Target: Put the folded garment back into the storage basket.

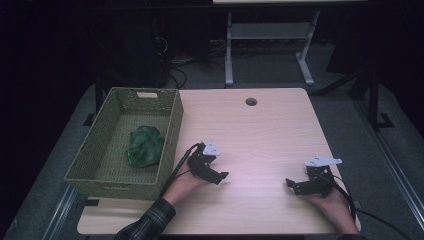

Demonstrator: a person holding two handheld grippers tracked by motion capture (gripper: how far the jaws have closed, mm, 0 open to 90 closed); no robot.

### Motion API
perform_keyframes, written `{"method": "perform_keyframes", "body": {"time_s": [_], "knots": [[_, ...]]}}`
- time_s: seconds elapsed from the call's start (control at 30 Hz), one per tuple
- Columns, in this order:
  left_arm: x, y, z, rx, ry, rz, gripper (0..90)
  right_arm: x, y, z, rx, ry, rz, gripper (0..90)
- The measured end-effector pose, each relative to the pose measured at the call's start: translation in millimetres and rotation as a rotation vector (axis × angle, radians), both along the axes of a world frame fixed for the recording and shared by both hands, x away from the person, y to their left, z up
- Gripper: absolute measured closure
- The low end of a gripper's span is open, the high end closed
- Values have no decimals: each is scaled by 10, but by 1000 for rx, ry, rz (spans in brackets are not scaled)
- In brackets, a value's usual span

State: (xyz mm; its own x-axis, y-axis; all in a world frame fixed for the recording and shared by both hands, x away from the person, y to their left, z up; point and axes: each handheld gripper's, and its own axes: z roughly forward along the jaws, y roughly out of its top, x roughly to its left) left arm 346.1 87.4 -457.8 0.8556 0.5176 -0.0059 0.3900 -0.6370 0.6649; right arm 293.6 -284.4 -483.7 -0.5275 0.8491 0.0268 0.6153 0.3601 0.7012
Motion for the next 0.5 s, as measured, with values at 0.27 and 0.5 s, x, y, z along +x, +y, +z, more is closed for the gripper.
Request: {"method": "perform_keyframes", "body": {"time_s": [0.27,0.5], "knots": [[-8,-42,-126,18,6,-13,133,0,0,0,0,0,1,14],[-30,-37,-178,-28,-27,-3,128,0,1,0,1,0,0,14]]}}
